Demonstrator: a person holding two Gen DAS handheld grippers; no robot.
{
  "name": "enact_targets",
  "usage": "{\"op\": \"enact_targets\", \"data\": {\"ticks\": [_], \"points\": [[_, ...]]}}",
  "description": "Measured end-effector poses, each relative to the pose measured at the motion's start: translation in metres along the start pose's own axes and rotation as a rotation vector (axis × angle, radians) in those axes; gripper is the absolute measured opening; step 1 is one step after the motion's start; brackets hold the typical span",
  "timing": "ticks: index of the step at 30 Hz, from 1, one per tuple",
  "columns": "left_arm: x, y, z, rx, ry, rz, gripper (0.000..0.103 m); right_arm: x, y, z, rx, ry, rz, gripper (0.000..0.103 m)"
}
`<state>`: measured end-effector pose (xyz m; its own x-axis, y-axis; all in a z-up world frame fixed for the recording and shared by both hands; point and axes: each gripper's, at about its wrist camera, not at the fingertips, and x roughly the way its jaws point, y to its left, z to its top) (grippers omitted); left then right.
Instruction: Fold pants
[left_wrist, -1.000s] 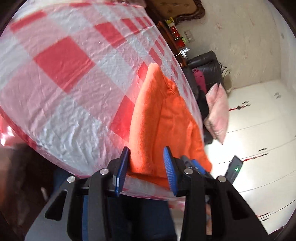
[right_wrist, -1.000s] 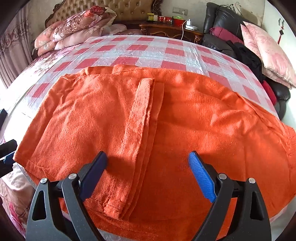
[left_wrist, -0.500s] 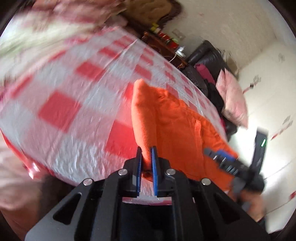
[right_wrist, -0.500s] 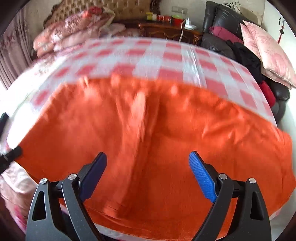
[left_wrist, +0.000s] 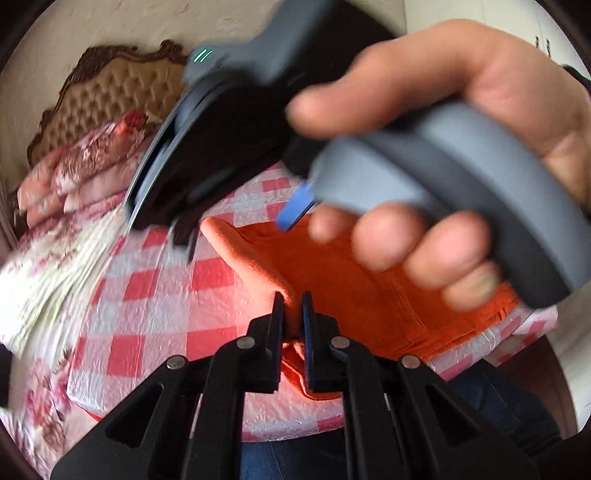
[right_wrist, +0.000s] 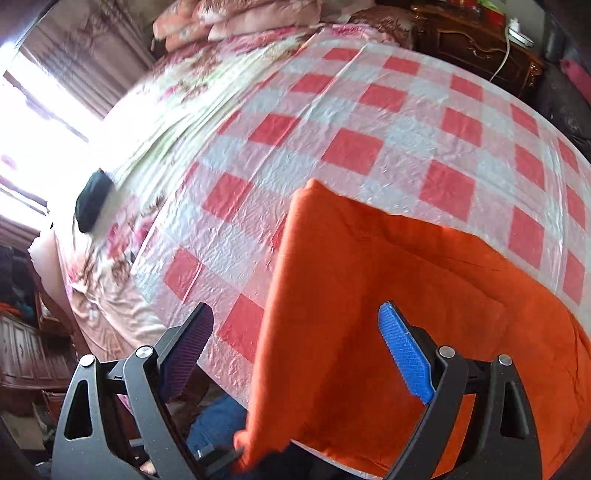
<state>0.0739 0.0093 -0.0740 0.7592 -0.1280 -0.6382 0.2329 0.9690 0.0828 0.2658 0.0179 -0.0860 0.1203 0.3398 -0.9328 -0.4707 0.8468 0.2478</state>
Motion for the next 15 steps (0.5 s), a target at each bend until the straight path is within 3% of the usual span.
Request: {"op": "enact_targets", "data": {"ticks": [1,2,3,5,6,11,15], "points": [[0.001,-0.002,0.002,0.014,-0.004,0.005,0.009,0.006,0.003,-0.002,-0.011,0.009,-0.003,0.087],[-0.002,-0.004,0.001,0.03,-0.01,0.012,0.009,0.008,0.002,-0.004,-0.016,0.007,-0.006,0.074],[-0.002,-0.006,0.002,0.045,-0.014,0.013,0.008,0.008,0.0,-0.006,-0.016,-0.001,-0.006,0.045],[-0.006,-0.014,0.009,0.079,-0.037,0.003,0.008,0.005,-0.018,-0.012,0.035,0.004,0.033,0.023],[-0.009,-0.019,0.015,0.101,-0.053,-0.004,0.008,-0.004,-0.033,-0.015,0.077,-0.015,0.081,0.018],[-0.02,-0.082,0.06,0.254,-0.179,-0.116,0.008,-0.081,-0.111,-0.05,0.209,-0.181,0.138,0.015],[-0.008,-0.177,0.077,0.416,-0.259,-0.235,0.008,-0.136,-0.198,-0.109,0.341,-0.275,0.126,0.015]]}}
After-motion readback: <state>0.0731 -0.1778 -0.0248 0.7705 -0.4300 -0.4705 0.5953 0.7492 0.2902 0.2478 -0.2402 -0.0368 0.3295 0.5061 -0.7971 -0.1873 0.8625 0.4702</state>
